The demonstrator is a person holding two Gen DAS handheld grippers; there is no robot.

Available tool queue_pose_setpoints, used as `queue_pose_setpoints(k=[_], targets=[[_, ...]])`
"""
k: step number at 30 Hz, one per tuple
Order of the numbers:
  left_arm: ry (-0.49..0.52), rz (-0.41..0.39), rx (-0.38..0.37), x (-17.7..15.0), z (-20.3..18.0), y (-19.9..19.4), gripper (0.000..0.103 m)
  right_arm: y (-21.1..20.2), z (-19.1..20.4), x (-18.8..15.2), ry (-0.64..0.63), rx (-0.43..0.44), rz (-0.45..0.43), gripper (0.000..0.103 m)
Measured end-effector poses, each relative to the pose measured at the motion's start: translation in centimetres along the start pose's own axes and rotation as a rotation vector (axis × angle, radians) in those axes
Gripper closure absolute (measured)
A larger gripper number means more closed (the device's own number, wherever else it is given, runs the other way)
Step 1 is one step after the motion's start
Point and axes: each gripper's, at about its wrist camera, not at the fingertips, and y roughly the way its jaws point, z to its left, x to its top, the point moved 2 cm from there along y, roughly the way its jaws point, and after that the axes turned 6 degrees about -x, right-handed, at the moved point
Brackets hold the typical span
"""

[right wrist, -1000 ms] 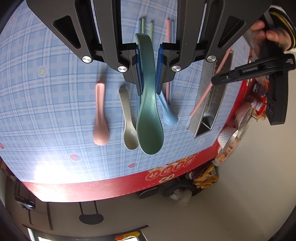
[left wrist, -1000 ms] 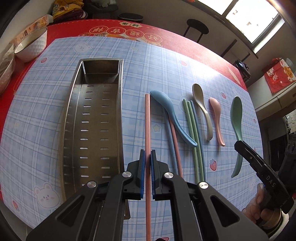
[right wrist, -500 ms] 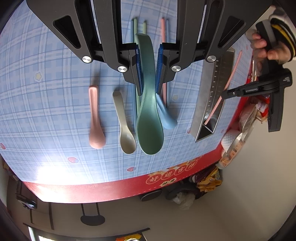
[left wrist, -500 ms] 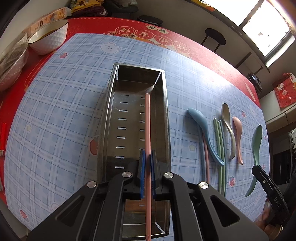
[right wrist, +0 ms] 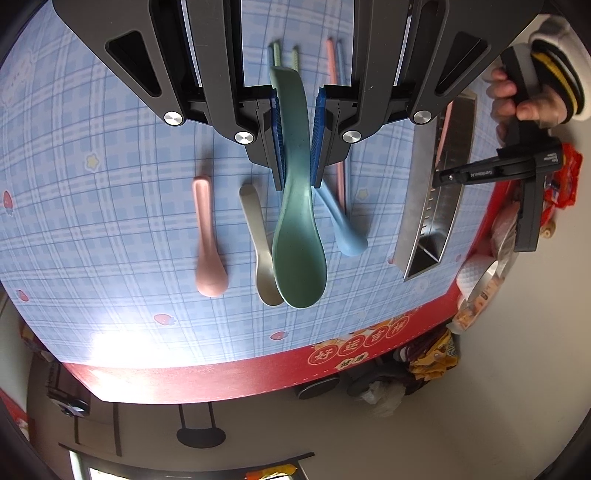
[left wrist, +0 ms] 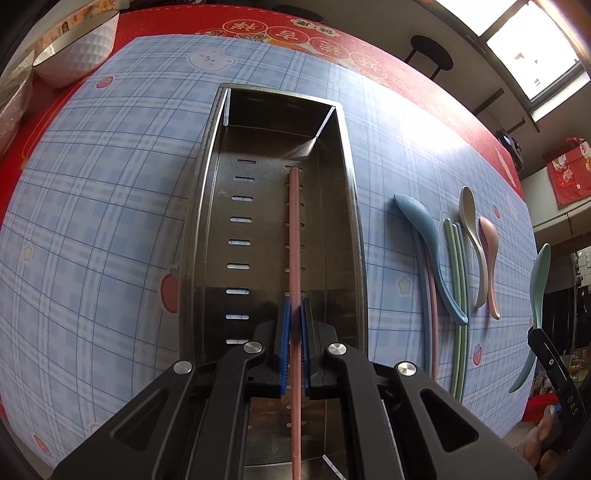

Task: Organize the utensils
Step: 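Carry the pink chopstick into the steel tray with the left gripper and release, then lower the teal spoon into the steel tray and open the right gripper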

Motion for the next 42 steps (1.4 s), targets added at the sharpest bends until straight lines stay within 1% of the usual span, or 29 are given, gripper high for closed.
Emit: queue_pose_setpoints(k=[7,10,12,13,16,18,19,21,22,24,25,27,31,34,36,38,42], targets=[[0.008,-0.036,-0.020,0.1,0.3,-1.7,0.096,0.4,0.9,0.0,0.000,0.012,0.012,0.089],[0.020,-0.062,-0.012,0.0,0.2,-3.0,0.092,0.7,1.5,0.1,-0.002,0.020,0.021,0.089],[0.039,-0.086,-0.001,-0.1,0.2,-4.0,0.084,1.0,2.1,0.2,-0.009,0.026,0.028,0.089],[0.053,-0.098,0.009,-0.3,0.2,-4.5,0.082,1.1,2.5,0.2,-0.013,0.030,0.031,0.089],[0.089,-0.134,0.041,-0.7,0.5,-6.0,0.070,1.7,3.9,0.4,-0.023,0.040,0.048,0.089],[0.099,-0.151,0.052,-1.1,1.2,-6.8,0.057,2.3,5.0,0.5,-0.027,0.047,0.063,0.089],[0.104,-0.155,0.056,-1.3,1.4,-7.2,0.054,2.6,5.6,0.5,-0.030,0.051,0.071,0.089],[0.117,-0.162,0.075,-1.6,2.1,-7.8,0.041,3.3,6.9,0.6,-0.039,0.059,0.088,0.089],[0.122,-0.165,0.082,-1.7,2.5,-8.0,0.037,3.6,7.6,0.7,-0.045,0.062,0.095,0.089],[0.128,-0.174,0.095,-1.9,3.2,-8.5,0.025,4.4,9.2,0.9,-0.058,0.068,0.111,0.089],[0.130,-0.177,0.101,-2.0,3.6,-8.7,0.022,4.8,10.0,1.0,-0.063,0.072,0.119,0.089],[0.134,-0.183,0.116,-2.0,4.3,-9.2,0.014,5.6,11.5,1.3,-0.067,0.078,0.137,0.089],[0.132,-0.191,0.147,-1.9,5.9,-10.0,0.006,7.5,14.3,2.2,-0.048,0.088,0.176,0.089],[0.122,-0.217,0.151,-1.7,7.1,-10.7,0.006,9.0,16.4,2.8,-0.043,0.094,0.200,0.089],[0.118,-0.225,0.149,-1.7,7.9,-11.0,0.006,10.0,18.0,3.1,-0.062,0.082,0.215,0.089],[0.112,-0.234,0.163,-1.6,8.7,-11.3,0.006,11.0,19.3,3.2,-0.076,0.074,0.227,0.089],[0.086,-0.233,0.173,-1.7,10.3,-11.4,0.006,13.0,21.0,3.5,-0.080,0.042,0.255,0.089]])
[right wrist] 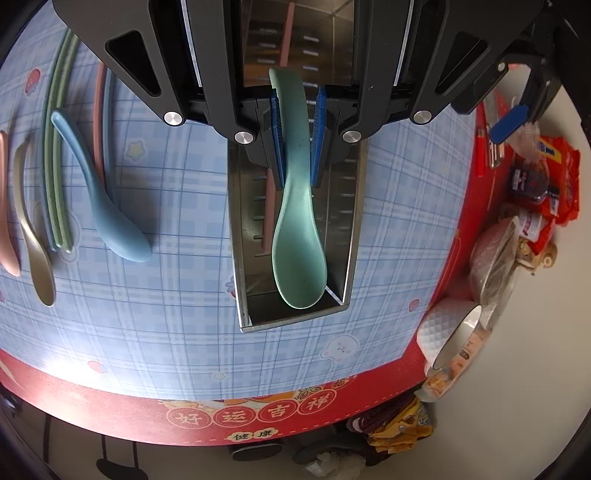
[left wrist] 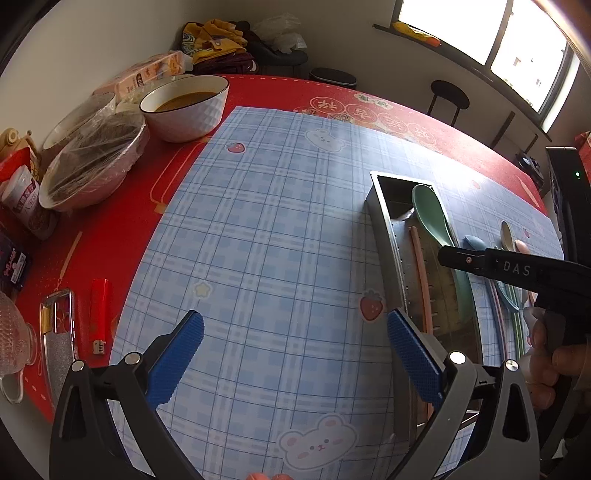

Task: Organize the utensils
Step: 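Lower the teal spoon into the steel tray and open the right gripper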

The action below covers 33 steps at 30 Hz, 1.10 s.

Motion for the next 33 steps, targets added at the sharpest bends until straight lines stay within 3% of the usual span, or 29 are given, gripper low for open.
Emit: queue_pose_setpoints(k=[10,20,27,33], targets=[[-0.048,0.001,0.014,-0.2,2.8,0.3,0.006,3.3,1.0,1.0,0.030,-0.051,0.072,0.089],[-0.043,-0.004,0.025,0.0,2.1,0.1,0.006,2.9,1.3,1.3,0.018,-0.006,0.076,0.088],[-0.049,-0.027,0.019,0.4,0.2,-0.7,0.006,-1.1,0.6,0.7,-0.046,0.009,-0.015,0.085],[0.008,-0.051,0.038,0.4,-3.1,-1.6,0.006,-5.2,-2.0,-1.1,-0.086,0.017,-0.115,0.068]])
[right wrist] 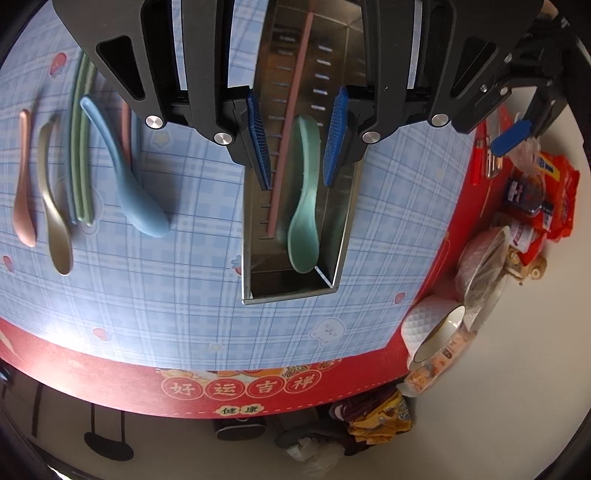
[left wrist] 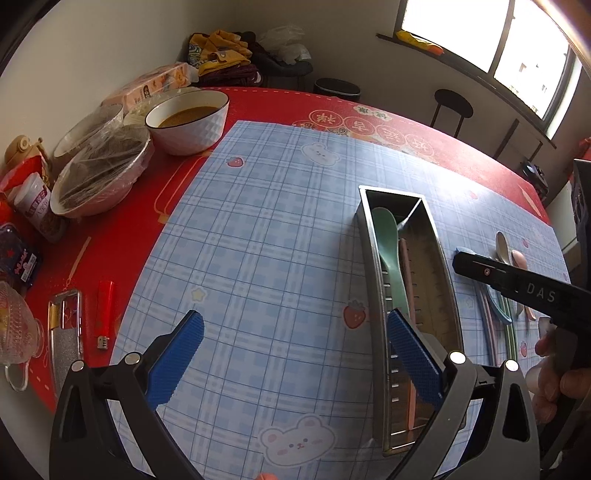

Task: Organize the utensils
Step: 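Lower the teal spoon into the steel tray and open the right gripper, then withdraw the open right gripper from the tray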

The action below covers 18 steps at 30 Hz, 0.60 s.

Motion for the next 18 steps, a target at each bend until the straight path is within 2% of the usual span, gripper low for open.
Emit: queue_pose_setpoints(k=[5,10,18], targets=[[0.053,-0.043,0.004,-0.1,-3.4,-1.2,0.006,-3.5,-3.4,-1.9,0.005,-0.063,-0.079,0.066],[0.122,-0.035,-0.020,-0.5,-7.3,-1.3,0.006,-6.4,-7.7,-4.0,0.074,-0.120,-0.137,0.066],[0.174,-0.011,-0.083,-0.9,-12.4,-0.9,0.007,-9.0,-14.3,-7.0,0.198,-0.211,-0.147,0.066]])
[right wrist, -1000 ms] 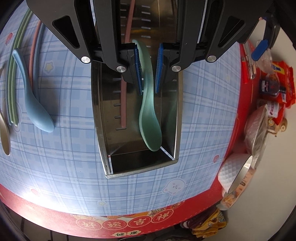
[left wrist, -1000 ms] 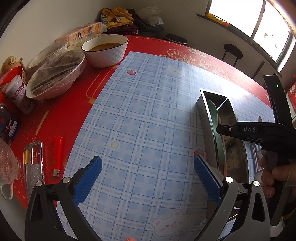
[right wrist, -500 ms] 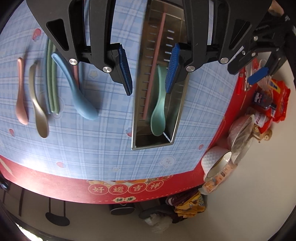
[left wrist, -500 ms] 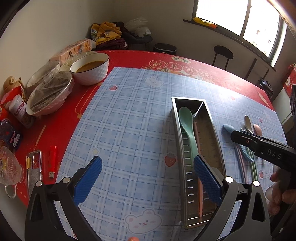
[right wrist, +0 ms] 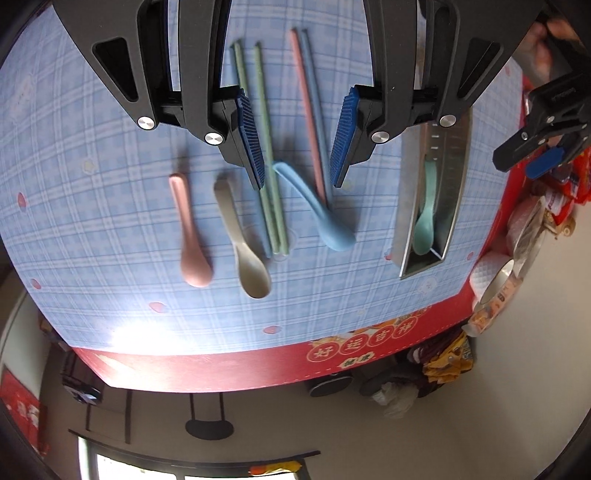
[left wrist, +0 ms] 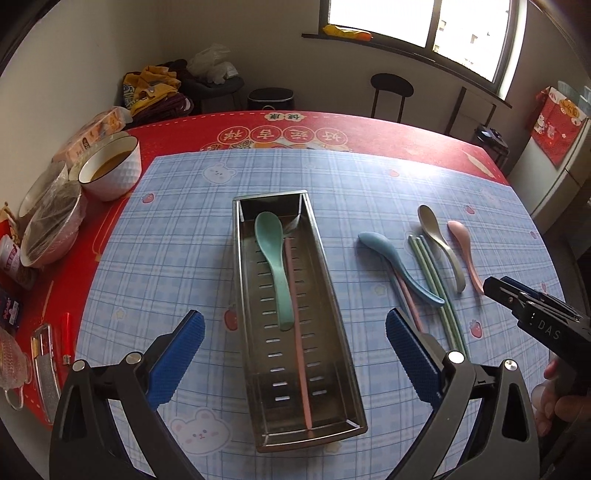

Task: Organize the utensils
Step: 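Withdraw the open right gripper from the tray, then close the left gripper on a blue chopstick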

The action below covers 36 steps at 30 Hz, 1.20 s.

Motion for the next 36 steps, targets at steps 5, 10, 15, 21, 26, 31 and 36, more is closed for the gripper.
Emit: queue_pose_setpoints(k=[5,10,15,21,26,31,36], targets=[[0.005,0.009,-0.012,0.0,-2.4,0.6,0.011,-0.8,-3.5,-0.7,0.047,-0.028,-0.002,0.066],[-0.005,0.080,-0.071,-0.9,-4.6,2.3,0.028,-1.3,-6.1,-1.4,0.073,-0.032,0.004,0.066],[-0.016,0.169,-0.171,-2.2,-7.1,4.7,0.058,-1.7,-7.7,-2.0,0.069,-0.024,0.006,0.066],[-0.094,0.247,-0.198,-3.2,-7.8,8.4,0.080,-1.6,-9.6,-2.9,0.050,-0.019,0.022,0.066],[-0.132,0.287,-0.206,-3.8,-8.6,10.8,0.086,-1.0,-11.5,-3.1,0.062,-0.023,0.041,0.066],[-0.146,0.283,-0.198,-3.4,-9.0,12.0,0.087,-0.1,-12.9,-3.0,0.072,-0.022,0.061,0.066],[-0.160,0.283,-0.179,-3.0,-8.9,13.1,0.089,0.5,-13.5,-2.7,0.069,-0.020,0.071,0.066]])
